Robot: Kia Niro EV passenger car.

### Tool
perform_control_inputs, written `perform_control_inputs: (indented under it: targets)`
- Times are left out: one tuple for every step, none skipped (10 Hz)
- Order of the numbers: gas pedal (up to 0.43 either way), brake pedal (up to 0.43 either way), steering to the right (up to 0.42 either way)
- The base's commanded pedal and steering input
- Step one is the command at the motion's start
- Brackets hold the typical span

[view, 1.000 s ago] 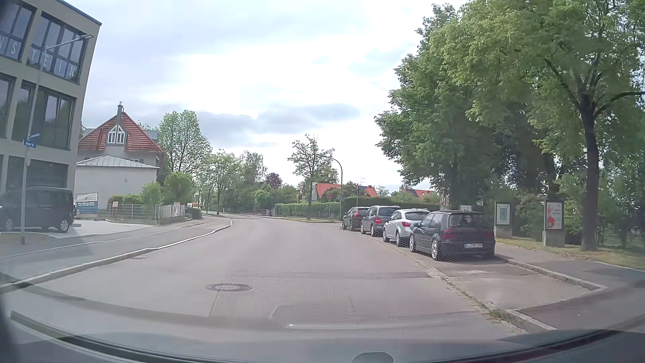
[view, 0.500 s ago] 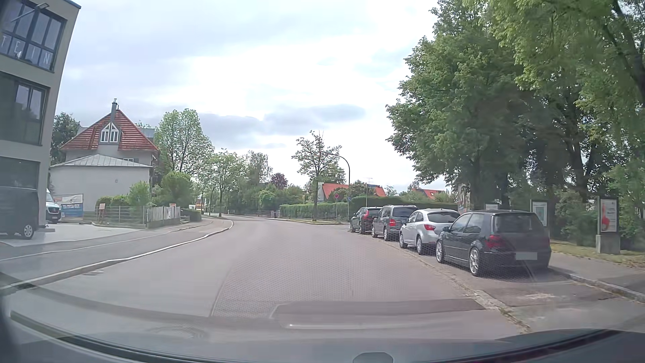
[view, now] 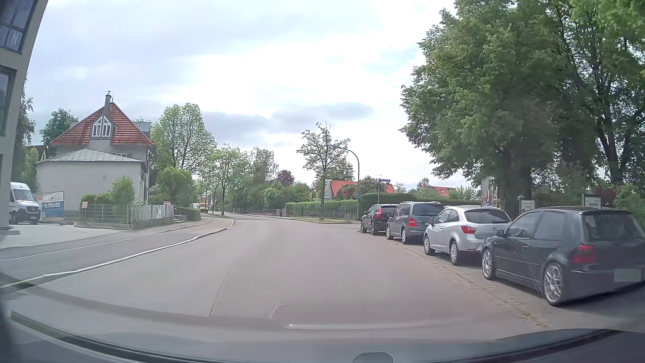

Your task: Follow the waypoints while adhering to traffic rules and regulations

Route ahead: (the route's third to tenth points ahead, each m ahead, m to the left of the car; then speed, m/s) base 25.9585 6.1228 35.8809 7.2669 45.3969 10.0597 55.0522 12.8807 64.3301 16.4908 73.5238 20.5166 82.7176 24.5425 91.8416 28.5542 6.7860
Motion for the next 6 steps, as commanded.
perform_control_inputs:
  targets:
    - [0.260, 0.000, -0.029]
    - [0.260, 0.000, -0.028]
    - [0.260, 0.000, -0.026]
    - [0.248, 0.000, -0.026]
    - [0.220, 0.000, -0.026]
    - [0.189, 0.000, -0.026]
